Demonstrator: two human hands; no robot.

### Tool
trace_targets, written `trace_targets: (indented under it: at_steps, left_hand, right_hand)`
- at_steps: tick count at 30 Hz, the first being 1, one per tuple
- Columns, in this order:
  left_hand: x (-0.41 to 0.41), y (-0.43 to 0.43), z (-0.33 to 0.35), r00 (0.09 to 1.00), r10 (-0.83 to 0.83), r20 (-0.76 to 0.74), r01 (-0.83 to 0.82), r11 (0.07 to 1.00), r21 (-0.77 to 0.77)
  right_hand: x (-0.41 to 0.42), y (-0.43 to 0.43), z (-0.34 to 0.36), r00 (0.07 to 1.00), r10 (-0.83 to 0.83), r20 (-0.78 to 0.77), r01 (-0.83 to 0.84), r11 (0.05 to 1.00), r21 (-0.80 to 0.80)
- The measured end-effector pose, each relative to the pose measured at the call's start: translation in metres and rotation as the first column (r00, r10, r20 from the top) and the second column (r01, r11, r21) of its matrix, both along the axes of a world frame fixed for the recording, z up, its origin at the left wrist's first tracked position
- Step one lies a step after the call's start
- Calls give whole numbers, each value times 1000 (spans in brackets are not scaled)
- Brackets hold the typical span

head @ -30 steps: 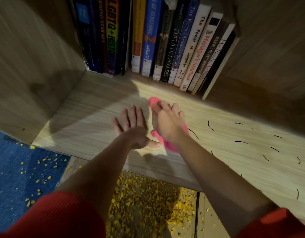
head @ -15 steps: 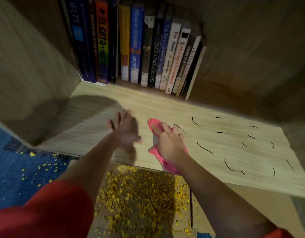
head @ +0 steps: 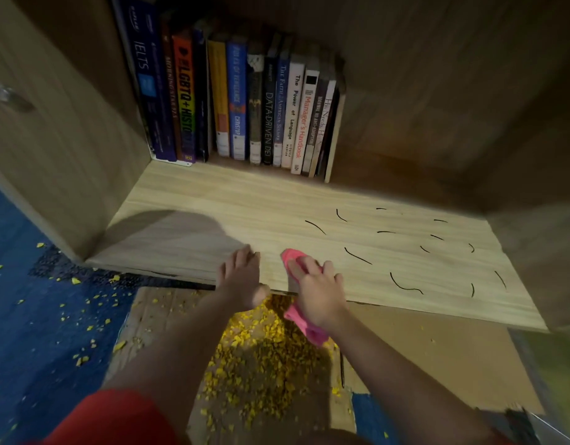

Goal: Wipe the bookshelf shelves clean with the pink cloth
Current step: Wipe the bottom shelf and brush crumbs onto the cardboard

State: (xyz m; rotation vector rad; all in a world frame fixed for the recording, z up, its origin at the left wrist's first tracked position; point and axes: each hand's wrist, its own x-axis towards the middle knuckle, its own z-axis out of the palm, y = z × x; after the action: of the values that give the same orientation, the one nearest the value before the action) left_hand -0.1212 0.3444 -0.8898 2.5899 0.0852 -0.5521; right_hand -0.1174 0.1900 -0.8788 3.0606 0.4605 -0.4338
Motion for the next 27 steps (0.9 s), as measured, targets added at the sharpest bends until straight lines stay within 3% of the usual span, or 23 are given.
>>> trace_targets:
  at_steps: [2, 6, 10, 15, 19, 23, 27]
  left_hand:
    - [-4, -2, -3, 1000, -26, 11, 25, 998, 56]
    - [-5, -12, 2, 999, -41, 24, 40, 997, 60]
    - [2, -36, 9, 994, -86, 62, 84, 996, 34]
    - [7, -55, 11, 996, -65, 66, 63, 997, 33]
    - [15, -53, 7, 999, -21, 35, 17, 995, 95]
    - [29, -50, 2, 994, -84, 75, 61, 961, 269]
    - [44, -58, 4, 995, -64, 81, 42, 969, 245]
  right_hand:
    - [-7, -13, 1, 1000, 12, -6, -12, 1000, 16]
    - [-11, -41, 10, 982, -191, -9, 191, 981, 21]
    - [-28, -47, 7, 992, -127, -10, 127, 992, -17]
    - [-19, -63, 13, 960, -278, -13, 278, 961, -5]
    - [-20, -55, 15, 981, -192, -31, 191, 981, -37]
    - [-3, -46, 21, 984, -175, -44, 173, 984, -48]
    - [22, -29, 18, 976, -204, -74, 202, 979, -37]
